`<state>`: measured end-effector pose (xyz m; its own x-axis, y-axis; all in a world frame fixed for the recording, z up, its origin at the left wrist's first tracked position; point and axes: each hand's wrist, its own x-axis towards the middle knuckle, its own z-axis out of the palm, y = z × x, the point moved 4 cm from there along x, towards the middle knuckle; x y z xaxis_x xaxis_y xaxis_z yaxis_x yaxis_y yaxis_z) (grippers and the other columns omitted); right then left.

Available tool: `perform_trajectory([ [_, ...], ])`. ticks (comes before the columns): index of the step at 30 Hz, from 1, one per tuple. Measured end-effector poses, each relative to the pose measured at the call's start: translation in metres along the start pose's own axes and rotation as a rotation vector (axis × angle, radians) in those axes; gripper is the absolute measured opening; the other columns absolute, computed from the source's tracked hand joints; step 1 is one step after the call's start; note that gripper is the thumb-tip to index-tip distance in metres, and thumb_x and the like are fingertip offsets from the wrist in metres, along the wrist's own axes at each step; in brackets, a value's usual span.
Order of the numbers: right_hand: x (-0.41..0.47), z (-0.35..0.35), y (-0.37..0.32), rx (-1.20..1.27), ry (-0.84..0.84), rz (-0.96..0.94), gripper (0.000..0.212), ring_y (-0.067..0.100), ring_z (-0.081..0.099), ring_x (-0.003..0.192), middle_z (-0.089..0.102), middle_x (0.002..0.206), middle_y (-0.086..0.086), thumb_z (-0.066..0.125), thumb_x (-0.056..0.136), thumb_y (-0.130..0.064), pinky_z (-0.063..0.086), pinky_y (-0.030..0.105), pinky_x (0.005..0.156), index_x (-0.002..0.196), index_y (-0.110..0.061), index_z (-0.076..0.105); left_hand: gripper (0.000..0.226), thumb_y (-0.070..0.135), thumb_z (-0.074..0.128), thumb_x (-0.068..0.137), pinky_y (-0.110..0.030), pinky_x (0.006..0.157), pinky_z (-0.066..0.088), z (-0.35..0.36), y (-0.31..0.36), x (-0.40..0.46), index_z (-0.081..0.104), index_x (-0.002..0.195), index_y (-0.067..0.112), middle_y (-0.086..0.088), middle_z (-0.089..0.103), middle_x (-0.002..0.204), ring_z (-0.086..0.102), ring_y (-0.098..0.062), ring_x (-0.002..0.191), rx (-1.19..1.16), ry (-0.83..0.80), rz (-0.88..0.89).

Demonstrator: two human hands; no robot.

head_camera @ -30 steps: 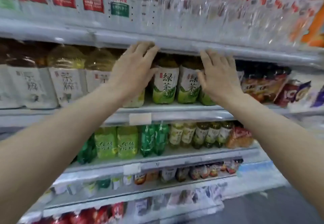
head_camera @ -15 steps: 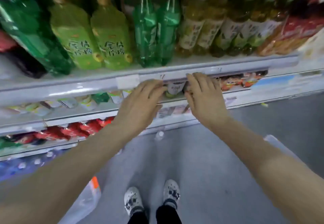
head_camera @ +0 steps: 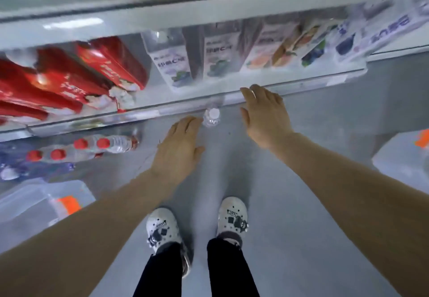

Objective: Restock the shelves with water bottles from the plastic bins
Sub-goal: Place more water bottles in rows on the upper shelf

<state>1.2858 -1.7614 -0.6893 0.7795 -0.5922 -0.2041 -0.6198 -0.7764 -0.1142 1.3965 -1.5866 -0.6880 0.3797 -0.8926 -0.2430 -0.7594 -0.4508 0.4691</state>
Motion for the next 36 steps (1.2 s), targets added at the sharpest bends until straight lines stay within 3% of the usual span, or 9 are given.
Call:
perform_trajectory([
  [3,0.035,0.077,0.015,-0.013,-0.050,0.005,0.050,0.037,0.047,0.125,0.045,0.142,0.016,0.046,0.095,-0.025,0.034,0.047,0.101,0.142,-0.009,0.042,0.076,0.011,0.070,0.083,-0.039,0.111,0.030,0.063,-0.026,0.042,0.030,0.148,0.008,-0.012,0.029,0.152,0.034,-0.033,0.136,-0.060,-0.016,-0.051],
  [7,0.079,0.152,0.022,-0.028,-0.104,0.053,0.070,0.036,0.031,0.140,0.029,0.154,0.015,0.057,0.088,-0.009,0.026,0.047,0.112,0.151,-0.013,0.027,0.088,0.011,0.072,0.082,-0.036,0.114,0.025,0.130,-0.049,0.090,0.019,0.151,0.007,-0.012,0.016,0.159,0.023,-0.030,0.144,-0.123,0.028,-0.085],
  [11,0.093,0.197,0.030,-0.061,-0.103,0.020,0.089,0.038,0.011,0.148,0.014,0.160,0.016,0.059,0.078,0.002,0.016,0.047,0.118,0.155,-0.012,0.017,0.078,0.013,0.075,0.080,-0.029,0.107,0.031,0.165,-0.061,0.116,0.033,0.146,0.007,-0.011,0.035,0.150,0.039,-0.028,0.135,-0.226,0.106,-0.103],
  [16,0.092,0.213,0.032,-0.100,-0.023,-0.007,0.096,0.043,0.007,0.146,0.010,0.160,0.018,0.059,0.071,0.001,0.009,0.040,0.122,0.155,-0.008,0.012,0.066,0.014,0.073,0.081,-0.021,0.090,0.038,0.182,-0.074,0.119,0.041,0.139,0.018,0.002,0.048,0.138,0.050,-0.018,0.119,-0.389,0.155,-0.129],
  [19,0.091,0.210,0.031,-0.089,-0.075,0.011,0.099,0.042,0.005,0.146,0.006,0.160,0.016,0.061,0.072,-0.002,0.016,0.037,0.121,0.155,-0.009,0.008,0.063,0.013,0.072,0.082,-0.031,0.090,0.045,0.179,-0.074,0.117,0.042,0.137,0.018,0.001,0.050,0.136,0.054,-0.020,0.113,-0.403,0.137,-0.124],
  [21,0.091,0.207,0.031,-0.065,-0.161,0.037,0.103,0.038,-0.001,0.147,-0.001,0.161,0.013,0.064,0.073,-0.001,0.025,0.036,0.118,0.155,-0.013,0.003,0.062,0.014,0.072,0.082,-0.027,0.088,0.043,0.171,-0.073,0.109,0.043,0.137,0.017,0.000,0.051,0.134,0.055,-0.022,0.109,-0.400,0.099,-0.141],
  [27,0.091,0.148,0.035,-0.040,-0.486,0.025,0.100,0.030,0.000,0.150,0.000,0.163,0.006,0.060,0.084,0.001,0.026,0.048,0.116,0.156,-0.022,-0.006,0.063,0.022,0.070,0.085,-0.020,0.088,0.032,0.102,-0.048,0.052,0.038,0.139,0.024,0.001,0.050,0.134,0.053,-0.024,0.114,-0.369,-0.022,-0.171],
  [32,0.031,0.036,0.016,0.068,-0.499,0.045,0.095,0.029,0.020,0.144,0.022,0.155,0.011,0.060,0.084,-0.005,0.032,0.045,0.113,0.156,-0.016,0.000,0.069,0.036,0.071,0.084,-0.032,0.097,0.041,-0.006,-0.008,0.002,0.035,0.142,0.026,0.001,0.048,0.138,0.052,-0.025,0.118,-0.357,-0.075,-0.139],
  [36,-0.029,-0.087,-0.005,0.190,-0.491,0.109,0.093,0.033,0.035,0.137,0.021,0.157,0.012,0.054,0.088,-0.002,0.036,0.043,0.109,0.157,-0.020,-0.005,0.071,0.043,0.067,0.085,-0.026,0.091,0.036,-0.120,0.049,-0.031,0.032,0.143,0.024,0.001,0.048,0.137,0.052,-0.024,0.119,-0.315,-0.062,-0.059],
])
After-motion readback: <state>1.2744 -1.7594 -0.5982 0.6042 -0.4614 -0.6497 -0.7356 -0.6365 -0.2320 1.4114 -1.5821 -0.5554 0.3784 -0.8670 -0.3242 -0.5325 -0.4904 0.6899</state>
